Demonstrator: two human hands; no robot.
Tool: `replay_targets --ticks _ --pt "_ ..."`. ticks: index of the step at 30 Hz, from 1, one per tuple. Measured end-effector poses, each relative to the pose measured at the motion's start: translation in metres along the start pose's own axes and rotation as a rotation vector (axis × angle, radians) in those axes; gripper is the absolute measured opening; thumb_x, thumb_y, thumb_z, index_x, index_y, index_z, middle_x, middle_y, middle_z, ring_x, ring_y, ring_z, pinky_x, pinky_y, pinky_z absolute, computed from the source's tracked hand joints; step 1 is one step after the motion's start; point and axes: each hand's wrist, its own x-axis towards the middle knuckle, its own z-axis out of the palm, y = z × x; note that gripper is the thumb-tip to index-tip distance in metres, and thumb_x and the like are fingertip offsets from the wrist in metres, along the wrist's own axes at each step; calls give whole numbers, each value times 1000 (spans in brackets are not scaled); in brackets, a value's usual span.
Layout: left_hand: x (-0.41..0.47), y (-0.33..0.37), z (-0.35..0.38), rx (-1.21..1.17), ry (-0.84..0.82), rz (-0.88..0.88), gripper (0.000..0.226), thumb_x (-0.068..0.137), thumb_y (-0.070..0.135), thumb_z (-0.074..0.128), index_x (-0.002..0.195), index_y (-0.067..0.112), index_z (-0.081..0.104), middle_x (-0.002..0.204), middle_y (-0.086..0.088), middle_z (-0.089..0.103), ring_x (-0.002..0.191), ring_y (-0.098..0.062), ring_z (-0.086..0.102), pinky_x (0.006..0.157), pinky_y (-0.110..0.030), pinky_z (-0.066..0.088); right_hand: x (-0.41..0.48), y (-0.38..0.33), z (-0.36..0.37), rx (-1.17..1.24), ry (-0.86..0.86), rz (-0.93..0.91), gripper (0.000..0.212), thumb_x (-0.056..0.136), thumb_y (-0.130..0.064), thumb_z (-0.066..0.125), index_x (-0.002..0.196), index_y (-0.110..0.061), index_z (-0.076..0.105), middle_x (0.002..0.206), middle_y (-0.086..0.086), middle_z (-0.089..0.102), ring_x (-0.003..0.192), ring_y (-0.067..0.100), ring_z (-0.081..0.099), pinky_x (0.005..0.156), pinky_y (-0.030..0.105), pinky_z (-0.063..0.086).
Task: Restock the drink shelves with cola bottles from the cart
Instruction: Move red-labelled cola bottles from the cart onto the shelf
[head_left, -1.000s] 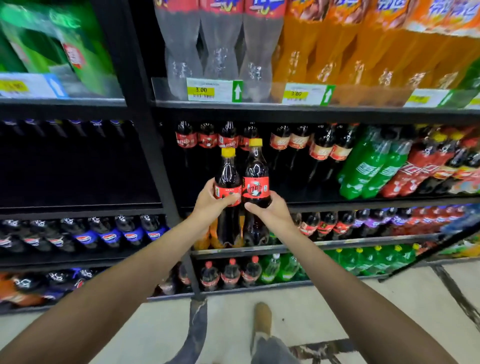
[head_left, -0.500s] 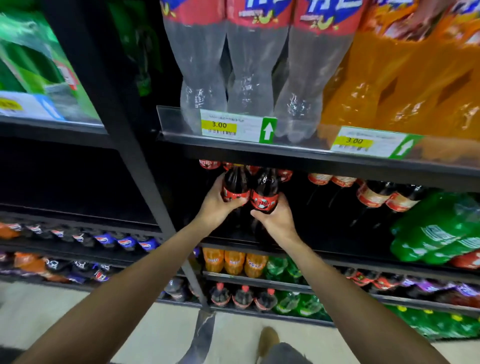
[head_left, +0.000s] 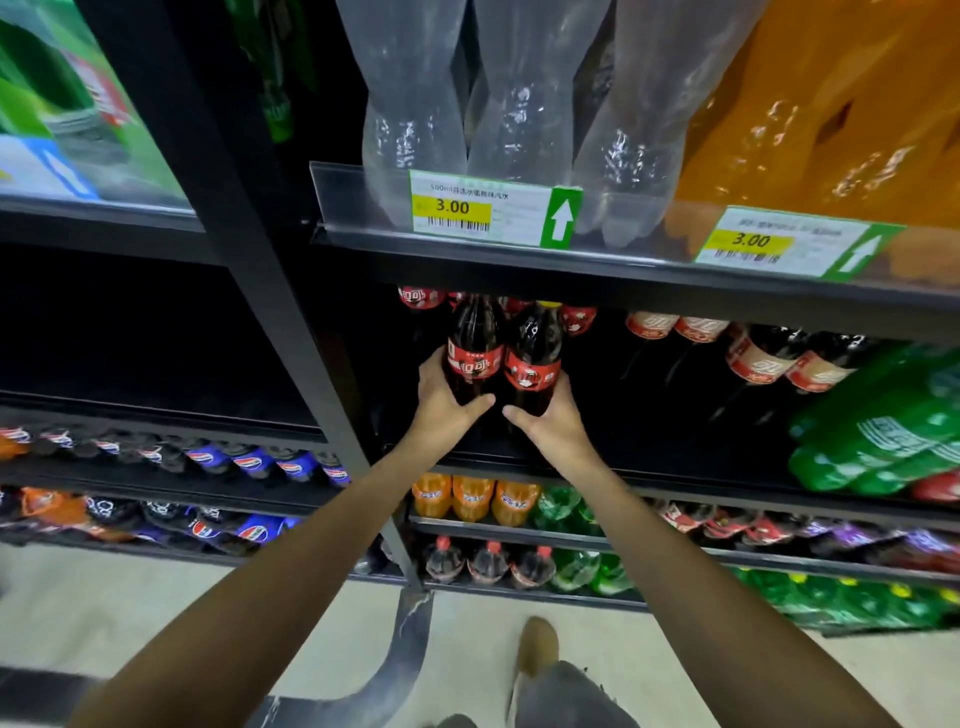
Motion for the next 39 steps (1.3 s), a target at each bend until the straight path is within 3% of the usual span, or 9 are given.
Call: replay_targets --ticks 3,6,9,13,17,21,24,28,39 --pt "2 -15 11 104 -7 -62 87 80 19 78 143 3 20 144 -14 30 136 -28 28 113 -42 31 0 14 -1 -50 -19 57 72 83 -13 74 142 -13 34 131 -5 48 125 11 43 101 24 35" --pt "6 -18 16 209 75 -26 65 81 22 76 127 1 35 126 -12 45 123 -25 39 96 -31 41 5 20 2 -89 16 97 52 83 -15 74 128 -12 48 116 -2 59 117 20 56 94 29 44" --pt "4 -16 13 292 163 -4 56 83 22 75 121 -2 40 117 -14 51 114 -25 47 85 -32 46 13 17 8 -144 15 105 49 84 -19 74 127 -13 51 121 3 61 115 21 57 96 31 45" --pt "3 -14 1 383 339 -86 53 82 25 76 120 3 45 121 -15 51 116 -29 46 93 -37 46 26 5 26 -204 -33 81 56 85 -23 74 133 -12 48 130 7 58 123 22 52 99 28 41" --pt "12 -21 -11 551 413 -163 60 85 33 70 131 5 43 133 -12 50 127 -29 39 103 -34 33 35 -4 46 -258 -76 40 58 85 -27 73 135 -11 47 132 8 56 123 24 52 102 35 44" --pt "18 -25 -15 416 425 -202 64 89 27 66 141 6 36 137 -11 49 131 -30 35 101 -29 18 43 -6 61 -247 -84 44 57 85 -28 73 134 -12 47 132 8 57 122 24 53 101 36 45" --pt "22 -27 -14 372 424 -218 64 90 26 63 145 12 33 141 -6 47 136 -26 30 106 -33 12 49 -5 63 -283 -69 52 60 85 -31 72 136 -12 46 133 8 57 123 25 54 101 39 46" --pt "24 -29 -13 346 422 -226 64 91 26 62 146 15 31 141 -5 48 139 -26 27 111 -40 11 55 -3 64 -295 -66 51 61 85 -33 72 136 -15 45 133 6 57 122 25 54 100 41 47" --pt "21 -24 -14 231 410 -255 74 87 27 68 148 16 29 145 -7 42 141 -22 24 107 -31 10 53 -3 63 -296 -78 38 64 86 -33 71 139 -11 43 134 9 56 123 26 53 101 41 46"
